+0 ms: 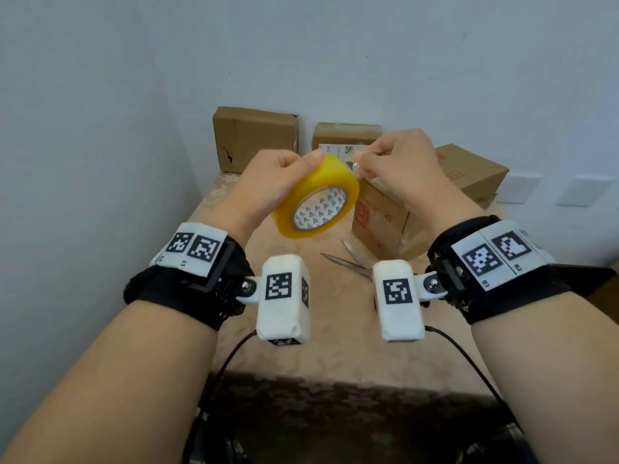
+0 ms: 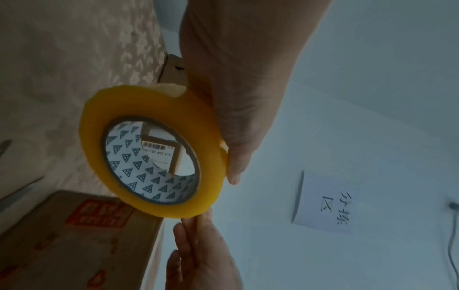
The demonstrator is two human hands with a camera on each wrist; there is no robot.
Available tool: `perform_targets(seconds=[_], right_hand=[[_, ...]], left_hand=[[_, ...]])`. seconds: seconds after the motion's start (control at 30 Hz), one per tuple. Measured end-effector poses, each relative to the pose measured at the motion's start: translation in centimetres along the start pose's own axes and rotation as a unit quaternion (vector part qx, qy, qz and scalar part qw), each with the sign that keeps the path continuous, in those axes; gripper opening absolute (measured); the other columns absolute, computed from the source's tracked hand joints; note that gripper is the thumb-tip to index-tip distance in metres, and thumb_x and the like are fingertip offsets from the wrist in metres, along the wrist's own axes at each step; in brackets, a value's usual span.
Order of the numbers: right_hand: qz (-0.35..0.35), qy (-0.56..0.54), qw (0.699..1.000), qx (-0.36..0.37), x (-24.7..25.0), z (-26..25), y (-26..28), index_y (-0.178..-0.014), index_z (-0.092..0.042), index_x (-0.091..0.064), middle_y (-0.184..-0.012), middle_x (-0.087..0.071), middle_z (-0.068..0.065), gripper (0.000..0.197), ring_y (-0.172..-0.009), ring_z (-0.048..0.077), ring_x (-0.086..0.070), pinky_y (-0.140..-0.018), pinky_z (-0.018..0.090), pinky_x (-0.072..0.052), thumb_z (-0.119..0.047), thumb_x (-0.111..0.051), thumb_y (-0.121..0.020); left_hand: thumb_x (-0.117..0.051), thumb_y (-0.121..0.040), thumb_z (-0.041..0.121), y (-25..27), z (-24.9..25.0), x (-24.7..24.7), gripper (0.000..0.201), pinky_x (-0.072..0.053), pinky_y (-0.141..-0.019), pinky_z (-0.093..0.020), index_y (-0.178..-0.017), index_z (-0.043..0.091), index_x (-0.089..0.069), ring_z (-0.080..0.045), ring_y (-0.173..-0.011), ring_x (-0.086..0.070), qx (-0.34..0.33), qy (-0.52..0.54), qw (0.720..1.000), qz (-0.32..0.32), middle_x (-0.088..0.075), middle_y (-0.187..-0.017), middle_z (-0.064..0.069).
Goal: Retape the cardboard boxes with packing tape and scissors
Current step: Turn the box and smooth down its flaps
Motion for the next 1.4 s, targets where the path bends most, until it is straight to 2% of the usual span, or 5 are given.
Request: perform_targets(seconds=[0.27,0.47,0.67,1.27,1.4], right_hand=[[0.018,-0.031,0.997,-0.067,2.4,2.8,-0.2,-0.072,0.001,-0.069,-0.068,-0.065,0.0,0.019,-0.072,0.013,-0.059,-0.083,0.039,-0.055,-0.011,-0.066,-0.086],[0.051,-0.019,0.996,-0.076,3.8,4.1,-1.3,-0.071,-0.002,-0.068,-0.068,-0.068,0.007,0.029,-0.078,0.021,-0.067,-0.086,0.033,-0.051,-0.022,-0.064,-0.091],[0.043,0.08,0.994,-0.067,3.9,5.1,-2.1,-0.089,-0.004,-0.072,-0.067,-0.063,-0.01,0.022,-0.063,-0.005,-0.053,-0.061,0.014,-0.036,-0.024,-0.064,-0.092],[0.041,0.164,0.983,-0.074,3.2,6.1,-2.5,-0.091,-0.008,-0.071,-0.092,-0.069,0.006,0.02,-0.089,0.02,-0.062,-0.077,0.029,-0.047,-0.028,-0.068,-0.089],[0.035,0.182,0.98,-0.07,3.0,6.3,-2.5,-0.122,-0.013,-0.055,-0.108,-0.061,0.0,0.043,-0.105,0.021,-0.057,-0.085,0.033,-0.045,-0.033,-0.069,-0.086]], left_hand=[[-0.046,-0.089,0.061,-1.1,0.7,-1.0,0.058,-0.037,-0.056,-0.029,-0.088,0.007,-0.065,-0.021,-0.071,-0.054,-0.007,-0.319,0.947,0.021,-0.06,-0.078,-0.007],[-0.045,-0.092,0.028,-1.9,2.8,-2.1,0.018,-0.033,-0.054,-0.024,-0.098,0.015,-0.057,-0.006,-0.07,-0.047,-0.05,-0.247,0.967,0.034,-0.054,-0.081,0.007],[-0.051,-0.094,0.027,-2.8,2.9,-4.4,0.007,-0.036,-0.069,-0.027,-0.1,0.024,-0.055,-0.017,-0.092,-0.052,-0.107,-0.26,0.959,-0.02,-0.055,-0.103,0.001],[-0.048,-0.095,0.025,-3.7,2.0,-6.1,0.018,-0.048,-0.074,-0.034,-0.102,0.021,-0.064,-0.024,-0.087,-0.06,-0.093,-0.295,0.949,-0.051,-0.059,-0.101,-0.003],[-0.049,-0.095,0.023,-3.6,1.5,-6.2,0.018,-0.051,-0.072,-0.034,-0.102,0.02,-0.065,-0.024,-0.084,-0.062,-0.079,-0.291,0.952,-0.054,-0.06,-0.094,0.0]])
Point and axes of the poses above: each hand's wrist, its own y-axis away from the middle knuckle, its own x-axis out of the back of the hand, z = x × y, the point moved 10 cm from there along -y, towards the middle knuckle
